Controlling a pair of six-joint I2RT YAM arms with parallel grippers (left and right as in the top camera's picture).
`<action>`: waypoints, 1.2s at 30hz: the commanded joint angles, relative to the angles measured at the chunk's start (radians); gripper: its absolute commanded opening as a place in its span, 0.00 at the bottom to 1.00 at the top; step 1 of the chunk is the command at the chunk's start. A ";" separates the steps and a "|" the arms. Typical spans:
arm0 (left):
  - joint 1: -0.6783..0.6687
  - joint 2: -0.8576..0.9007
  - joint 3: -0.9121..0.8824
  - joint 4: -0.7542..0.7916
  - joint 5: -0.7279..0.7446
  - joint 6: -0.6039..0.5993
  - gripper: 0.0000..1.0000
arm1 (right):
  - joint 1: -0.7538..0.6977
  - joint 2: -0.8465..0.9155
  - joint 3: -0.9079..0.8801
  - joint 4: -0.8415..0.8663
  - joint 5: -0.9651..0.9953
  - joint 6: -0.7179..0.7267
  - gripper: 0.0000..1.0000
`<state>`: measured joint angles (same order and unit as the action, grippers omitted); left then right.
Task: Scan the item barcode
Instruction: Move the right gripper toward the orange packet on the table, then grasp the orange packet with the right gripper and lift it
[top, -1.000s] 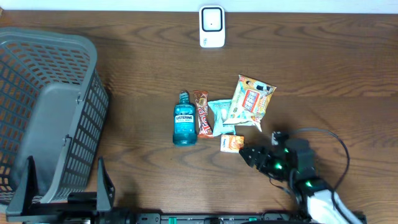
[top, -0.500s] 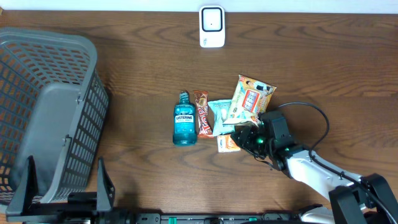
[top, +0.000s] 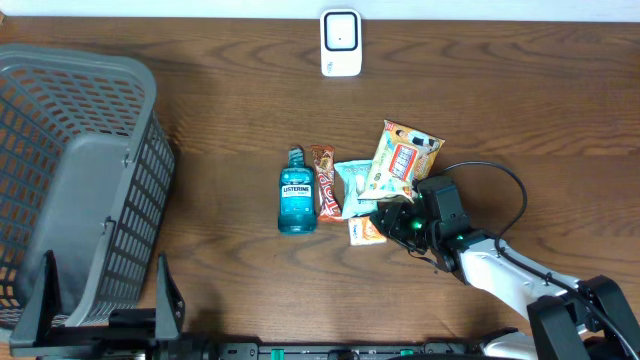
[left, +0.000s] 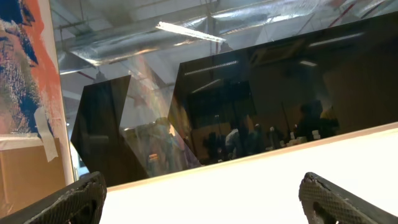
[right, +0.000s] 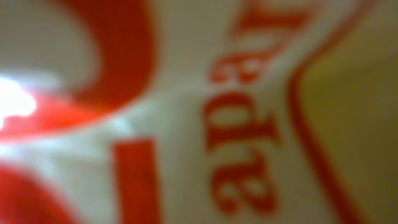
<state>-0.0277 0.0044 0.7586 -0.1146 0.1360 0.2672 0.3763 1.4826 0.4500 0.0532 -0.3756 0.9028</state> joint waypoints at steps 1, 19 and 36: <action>0.005 -0.002 -0.009 0.008 0.003 0.016 0.98 | 0.011 0.047 -0.037 -0.039 0.055 -0.032 0.22; 0.005 -0.002 -0.009 0.008 0.003 0.016 0.98 | -0.089 -0.138 0.102 -0.620 -0.399 0.019 0.01; 0.005 -0.002 -0.009 0.008 0.003 0.016 0.98 | 0.018 -0.196 0.122 -0.587 -0.359 -0.300 0.34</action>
<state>-0.0277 0.0044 0.7586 -0.1112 0.1364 0.2672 0.3214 1.2911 0.5423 -0.5339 -0.7681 0.7864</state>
